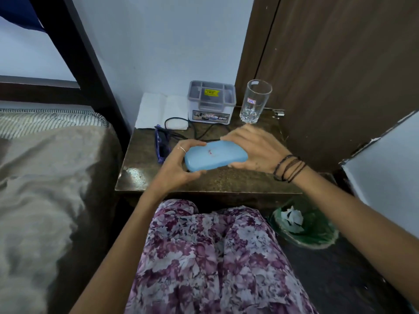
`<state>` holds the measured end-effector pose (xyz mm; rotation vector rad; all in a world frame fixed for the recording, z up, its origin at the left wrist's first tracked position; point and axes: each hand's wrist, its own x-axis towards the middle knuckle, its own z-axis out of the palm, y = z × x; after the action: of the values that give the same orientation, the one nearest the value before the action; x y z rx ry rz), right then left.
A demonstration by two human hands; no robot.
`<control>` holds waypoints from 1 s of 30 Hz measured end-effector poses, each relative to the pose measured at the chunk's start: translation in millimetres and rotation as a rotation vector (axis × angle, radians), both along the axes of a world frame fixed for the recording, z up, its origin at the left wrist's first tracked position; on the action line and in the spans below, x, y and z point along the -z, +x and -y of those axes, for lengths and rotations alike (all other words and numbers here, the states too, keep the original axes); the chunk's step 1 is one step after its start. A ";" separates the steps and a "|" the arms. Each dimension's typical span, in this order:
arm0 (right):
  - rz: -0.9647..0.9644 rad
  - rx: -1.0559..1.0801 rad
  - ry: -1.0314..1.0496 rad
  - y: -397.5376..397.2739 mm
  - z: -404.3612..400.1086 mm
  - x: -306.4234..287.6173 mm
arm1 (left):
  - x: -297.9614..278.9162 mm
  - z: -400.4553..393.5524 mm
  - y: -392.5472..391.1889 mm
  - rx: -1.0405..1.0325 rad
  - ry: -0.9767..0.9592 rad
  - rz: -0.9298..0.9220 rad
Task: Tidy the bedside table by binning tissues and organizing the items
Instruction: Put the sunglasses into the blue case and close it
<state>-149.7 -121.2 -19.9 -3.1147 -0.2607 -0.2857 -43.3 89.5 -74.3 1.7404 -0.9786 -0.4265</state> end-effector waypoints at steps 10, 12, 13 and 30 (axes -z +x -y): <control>-0.057 0.182 0.046 -32.2 -8.5 61.5 | 41.1 12.8 -18.2 -0.087 0.211 0.047; -0.051 0.164 0.011 -31.9 -6.5 61.7 | 44.0 14.1 -16.6 -0.106 0.224 0.037; -0.048 0.154 -0.013 -31.9 -5.8 61.2 | 46.7 14.4 -15.4 -0.124 0.224 0.032; -0.269 -0.077 -0.628 -3.2 -31.0 40.7 | 53.3 14.5 -16.6 -0.255 0.208 -0.052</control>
<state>-153.0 -90.2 -60.6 -3.6772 -0.5586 0.2764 -59.9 75.0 -127.6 2.0023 -0.6819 -0.4168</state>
